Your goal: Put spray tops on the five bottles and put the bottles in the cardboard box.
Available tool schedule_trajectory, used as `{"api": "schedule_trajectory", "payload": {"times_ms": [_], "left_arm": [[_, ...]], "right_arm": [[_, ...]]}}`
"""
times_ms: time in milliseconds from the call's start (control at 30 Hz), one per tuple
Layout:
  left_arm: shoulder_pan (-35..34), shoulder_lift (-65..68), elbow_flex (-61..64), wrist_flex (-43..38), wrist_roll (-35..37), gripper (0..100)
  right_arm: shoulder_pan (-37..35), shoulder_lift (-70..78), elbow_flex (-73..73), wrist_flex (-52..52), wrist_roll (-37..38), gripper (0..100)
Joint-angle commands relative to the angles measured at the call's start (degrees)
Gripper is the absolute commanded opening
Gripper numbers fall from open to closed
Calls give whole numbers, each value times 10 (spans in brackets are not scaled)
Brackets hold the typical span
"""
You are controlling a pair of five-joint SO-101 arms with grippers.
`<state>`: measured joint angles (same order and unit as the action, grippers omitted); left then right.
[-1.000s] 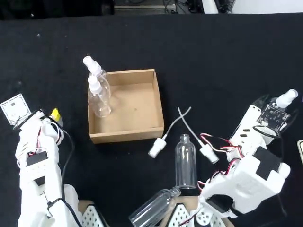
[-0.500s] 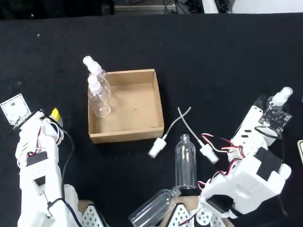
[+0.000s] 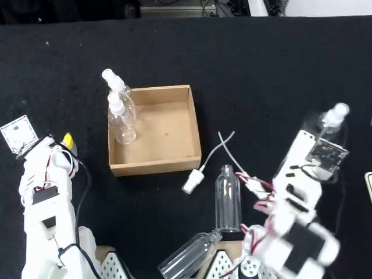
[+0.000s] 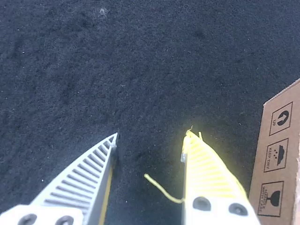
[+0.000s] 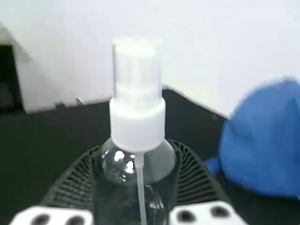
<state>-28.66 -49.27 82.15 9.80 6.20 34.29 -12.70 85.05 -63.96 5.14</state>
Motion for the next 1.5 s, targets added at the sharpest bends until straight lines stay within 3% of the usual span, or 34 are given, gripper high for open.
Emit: {"api": "schedule_trajectory", "payload": {"times_ms": [0, 200, 400, 500, 667, 900, 1067, 1333, 1467], "left_arm": [[2, -10, -7, -12, 3, 195], [2, -10, -7, -12, 3, 195], [2, -10, -7, -12, 3, 195], [2, -10, -7, -12, 3, 195], [0, -10, -7, -12, 4, 195], [-24, -10, -8, -18, 7, 195], [-67, -9, 11, -84, 24, 195], [-106, -9, 8, -92, 63, 195], [-122, -9, 8, -93, 98, 195]], "right_arm": [[-56, -224, 12, 139, 0, 11], [-157, -512, 11, 422, -1, 11], [-353, -795, -29, 716, -1, 11], [-473, -881, -28, 789, -1, 11], [-624, -923, 31, 752, 0, 11], [-740, -923, 98, 628, -1, 11], [-758, -923, 95, 624, -1, 10], [-758, -909, 73, 623, -1, 10], [-758, -827, 16, 623, -23, 10]]}}
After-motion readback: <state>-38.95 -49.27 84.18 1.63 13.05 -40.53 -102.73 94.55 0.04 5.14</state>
